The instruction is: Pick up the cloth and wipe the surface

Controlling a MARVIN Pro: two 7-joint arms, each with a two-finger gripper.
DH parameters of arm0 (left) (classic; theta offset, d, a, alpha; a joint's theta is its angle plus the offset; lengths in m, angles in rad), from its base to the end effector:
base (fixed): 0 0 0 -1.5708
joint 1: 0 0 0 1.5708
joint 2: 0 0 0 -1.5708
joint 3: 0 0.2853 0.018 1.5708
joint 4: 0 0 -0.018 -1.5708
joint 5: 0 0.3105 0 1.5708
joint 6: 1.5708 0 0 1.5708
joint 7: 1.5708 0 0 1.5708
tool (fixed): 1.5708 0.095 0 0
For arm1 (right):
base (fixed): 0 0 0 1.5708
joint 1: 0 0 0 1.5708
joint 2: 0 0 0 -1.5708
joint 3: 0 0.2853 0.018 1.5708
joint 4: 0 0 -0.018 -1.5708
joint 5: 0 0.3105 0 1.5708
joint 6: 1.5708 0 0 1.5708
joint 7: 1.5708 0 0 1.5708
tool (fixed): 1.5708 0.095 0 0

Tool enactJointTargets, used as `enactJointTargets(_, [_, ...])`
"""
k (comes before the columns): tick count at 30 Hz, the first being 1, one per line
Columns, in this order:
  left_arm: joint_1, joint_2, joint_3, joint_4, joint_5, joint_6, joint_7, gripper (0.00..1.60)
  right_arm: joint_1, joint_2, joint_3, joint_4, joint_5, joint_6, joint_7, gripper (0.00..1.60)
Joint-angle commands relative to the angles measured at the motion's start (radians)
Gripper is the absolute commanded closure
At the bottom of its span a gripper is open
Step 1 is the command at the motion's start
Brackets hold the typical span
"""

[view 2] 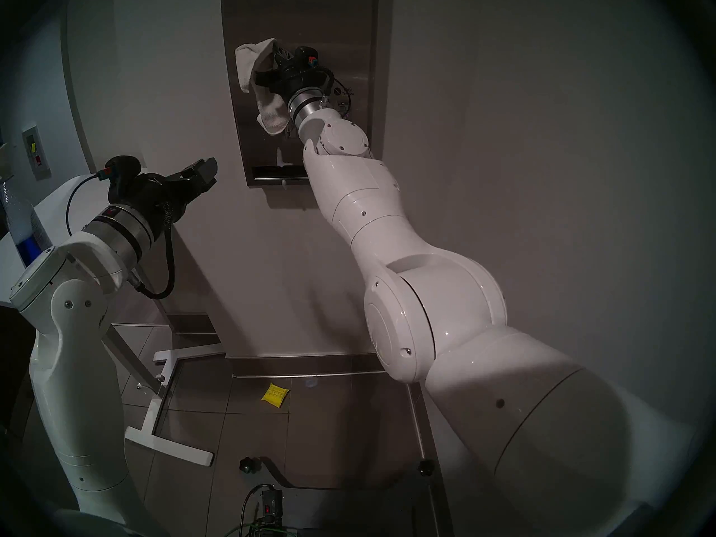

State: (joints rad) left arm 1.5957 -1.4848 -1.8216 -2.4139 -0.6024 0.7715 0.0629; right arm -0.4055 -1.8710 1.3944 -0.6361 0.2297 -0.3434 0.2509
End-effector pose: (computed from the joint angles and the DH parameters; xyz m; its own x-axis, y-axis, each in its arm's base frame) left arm 0.3229 0.0539 -0.0568 -0.0553 0.3192 0.9461 -0.1360 -0.9411 0.3095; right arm 0.6077 0.2357 0.0233 -0.4605 -0.3527 0.8146 0.5709 -0.8204 -0.0325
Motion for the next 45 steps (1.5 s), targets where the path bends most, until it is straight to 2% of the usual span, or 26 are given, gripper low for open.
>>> enactJointTargets(1, [-0.025,0.003,0.001,-0.03,-0.002,-0.008,-0.003,0.0,-0.036,0.019,-0.018,0.035,-0.091,-0.013,-0.115,1.6])
enactJointTargets(6, [-0.024,0.003,0.0,-0.029,-0.002,-0.008,-0.004,0.0,-0.104,0.003,-0.033,0.001,-0.141,-0.064,-0.16,1.6])
enactJointTargets(8, [-0.023,0.004,0.0,-0.029,-0.002,-0.008,-0.004,0.0,-0.131,-0.01,-0.04,-0.013,-0.159,-0.083,-0.202,1.6])
enactJointTargets(9, [-0.023,0.004,0.0,-0.028,-0.002,-0.008,-0.004,0.0,-0.136,-0.018,-0.029,-0.007,-0.152,-0.09,-0.193,1.6])
enactJointTargets(12, [-0.023,0.004,0.0,-0.028,-0.002,-0.008,-0.004,0.0,-0.187,-0.041,-0.049,-0.036,-0.175,-0.119,-0.247,1.6])
enactJointTargets(13, [-0.023,0.004,0.0,-0.028,-0.002,-0.008,-0.004,0.0,-0.177,-0.045,-0.052,-0.02,-0.18,-0.13,-0.239,1.6])
enactJointTargets(19, [-0.023,0.004,0.0,-0.028,-0.003,-0.007,-0.004,0.0,-0.268,-0.076,-0.073,-0.108,-0.244,-0.206,-0.342,1.6])
enactJointTargets(25, [-0.024,0.005,0.0,-0.029,-0.003,-0.007,-0.004,0.0,-0.345,-0.094,-0.083,-0.175,-0.311,-0.235,-0.45,1.6])
enactJointTargets(31, [-0.024,0.005,0.0,-0.029,-0.003,-0.007,-0.004,0.0,-0.33,-0.099,-0.081,-0.242,-0.39,-0.247,-0.558,1.6])
enactJointTargets(35, [-0.023,0.005,0.0,-0.028,-0.003,-0.007,-0.004,0.0,-0.271,-0.106,-0.075,-0.257,-0.41,-0.234,-0.622,1.6])
enactJointTargets(45, [-0.023,0.005,0.0,-0.028,-0.004,-0.007,-0.004,0.0,-0.201,-0.116,-0.093,-0.323,-0.485,-0.175,-0.661,1.6])
